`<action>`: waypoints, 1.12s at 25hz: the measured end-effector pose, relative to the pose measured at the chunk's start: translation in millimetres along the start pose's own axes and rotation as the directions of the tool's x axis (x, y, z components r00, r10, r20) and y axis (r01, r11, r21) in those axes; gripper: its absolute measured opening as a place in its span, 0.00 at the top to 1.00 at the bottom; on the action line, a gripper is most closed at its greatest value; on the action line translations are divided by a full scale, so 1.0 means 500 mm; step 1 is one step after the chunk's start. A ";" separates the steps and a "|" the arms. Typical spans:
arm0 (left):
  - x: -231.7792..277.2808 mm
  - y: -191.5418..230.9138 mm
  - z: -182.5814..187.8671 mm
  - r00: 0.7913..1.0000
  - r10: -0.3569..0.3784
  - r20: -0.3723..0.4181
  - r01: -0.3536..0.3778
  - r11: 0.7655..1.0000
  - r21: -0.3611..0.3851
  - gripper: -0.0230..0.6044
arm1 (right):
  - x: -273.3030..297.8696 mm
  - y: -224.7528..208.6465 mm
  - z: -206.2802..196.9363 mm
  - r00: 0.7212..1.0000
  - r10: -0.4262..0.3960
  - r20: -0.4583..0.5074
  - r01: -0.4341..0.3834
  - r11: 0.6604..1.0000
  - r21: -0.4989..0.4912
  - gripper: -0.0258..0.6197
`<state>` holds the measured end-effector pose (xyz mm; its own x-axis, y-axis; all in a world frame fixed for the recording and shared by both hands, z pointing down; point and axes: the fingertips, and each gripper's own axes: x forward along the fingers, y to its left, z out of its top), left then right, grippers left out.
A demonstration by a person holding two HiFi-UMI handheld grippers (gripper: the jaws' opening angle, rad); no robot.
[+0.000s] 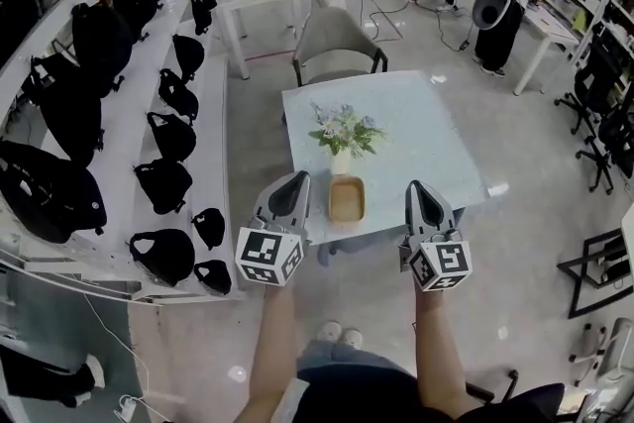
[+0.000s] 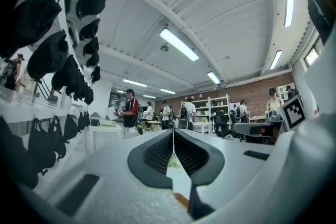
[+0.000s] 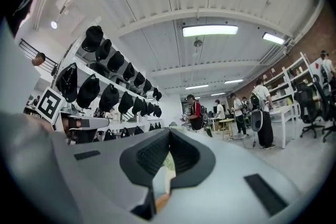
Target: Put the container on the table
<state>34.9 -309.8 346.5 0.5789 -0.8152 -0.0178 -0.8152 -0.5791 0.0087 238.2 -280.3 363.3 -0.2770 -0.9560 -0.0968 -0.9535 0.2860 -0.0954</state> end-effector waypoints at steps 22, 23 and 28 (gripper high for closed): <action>-0.029 -0.028 -0.008 1.000 -0.008 -0.025 0.008 1.000 0.016 0.95 | -0.048 -0.006 0.006 0.999 -0.044 -0.006 0.044 0.999 -0.002 0.96; -0.029 -0.029 -0.009 1.000 -0.008 -0.028 0.009 1.000 0.017 0.95 | -0.049 -0.006 0.005 0.999 -0.044 -0.008 0.044 0.999 -0.002 0.96; -0.027 -0.031 -0.013 0.999 -0.008 -0.034 0.009 1.000 0.012 0.95 | -0.049 -0.010 0.001 0.999 -0.044 -0.014 0.044 0.999 -0.001 0.96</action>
<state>39.8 -290.1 353.2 0.5860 -0.8102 0.0161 -0.8102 -0.5861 -0.0038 249.6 -258.2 365.9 -0.2369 -0.9684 -0.0782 -0.9647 0.2440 -0.0989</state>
